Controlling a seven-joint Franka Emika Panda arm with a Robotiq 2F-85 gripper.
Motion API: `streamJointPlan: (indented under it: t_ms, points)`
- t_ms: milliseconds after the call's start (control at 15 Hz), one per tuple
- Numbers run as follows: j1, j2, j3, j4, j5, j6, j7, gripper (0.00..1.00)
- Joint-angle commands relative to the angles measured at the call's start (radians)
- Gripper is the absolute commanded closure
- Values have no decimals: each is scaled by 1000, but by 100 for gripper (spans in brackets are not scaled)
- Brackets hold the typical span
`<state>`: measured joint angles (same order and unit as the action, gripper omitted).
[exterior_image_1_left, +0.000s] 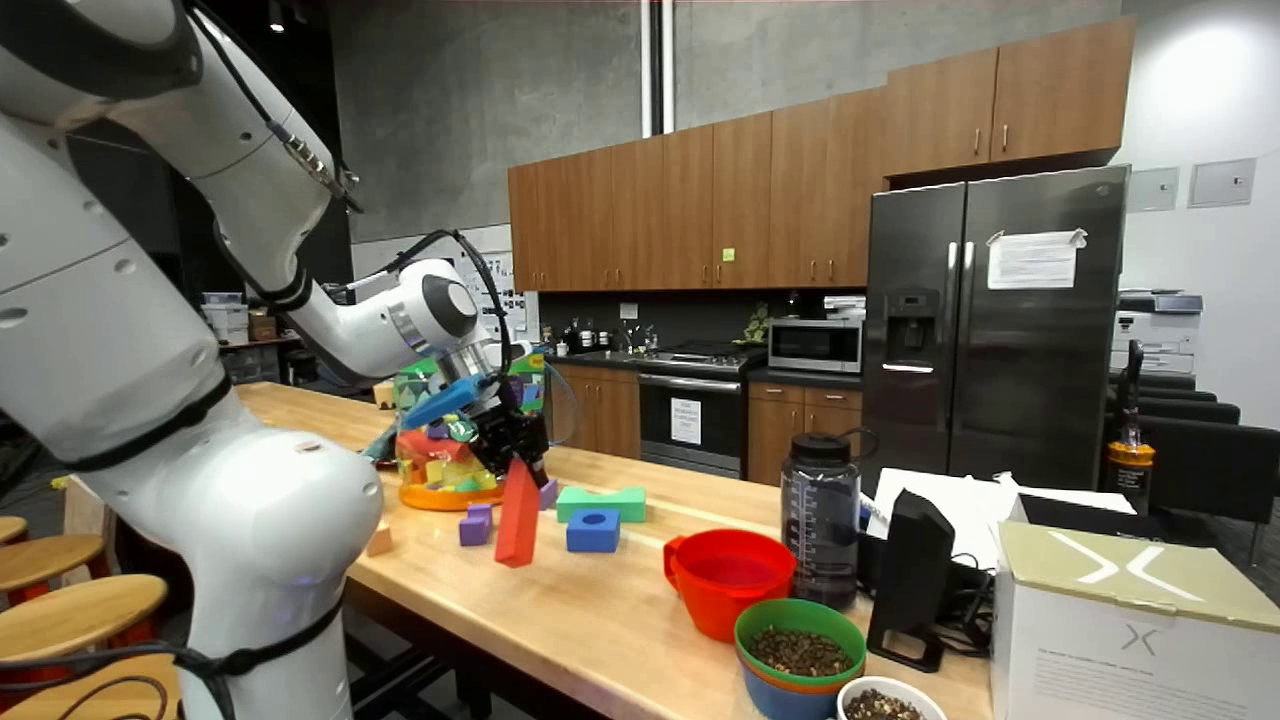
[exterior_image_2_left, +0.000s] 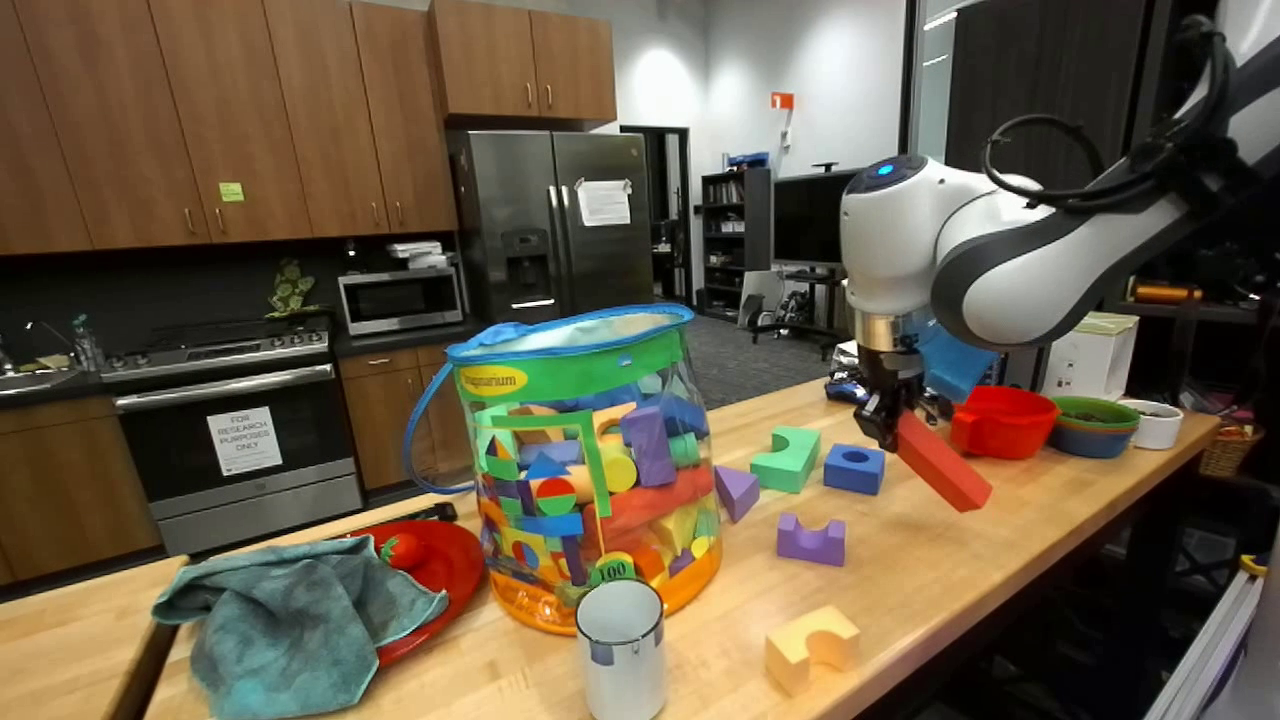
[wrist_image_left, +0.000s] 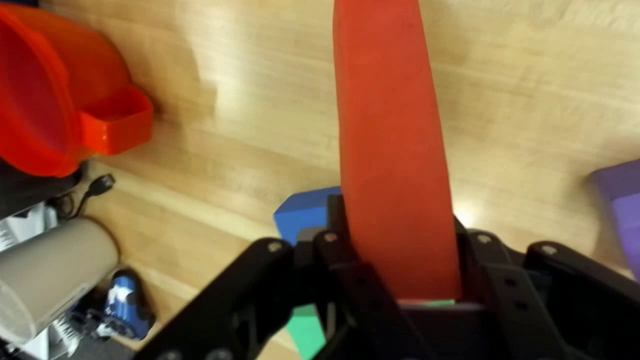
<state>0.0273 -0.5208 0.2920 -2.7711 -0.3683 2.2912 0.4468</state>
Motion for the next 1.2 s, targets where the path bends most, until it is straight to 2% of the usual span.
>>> streamJointPlan:
  t_ms: [0,200,400,467,600,867,1133]
  points:
    - [-83,-26,5,-9,-118,125,58,84]
    - [-139,6,34,-1,-177,242,133,84]
    - [-191,31,98,-2,-228,362,250,84]
    - [-196,36,106,-3,-318,418,342,84]
    - [-212,47,139,-3,-402,463,452,84]
    - [-178,105,161,-4,-486,479,585,84]
    - [-97,201,141,-7,-442,484,575,84]
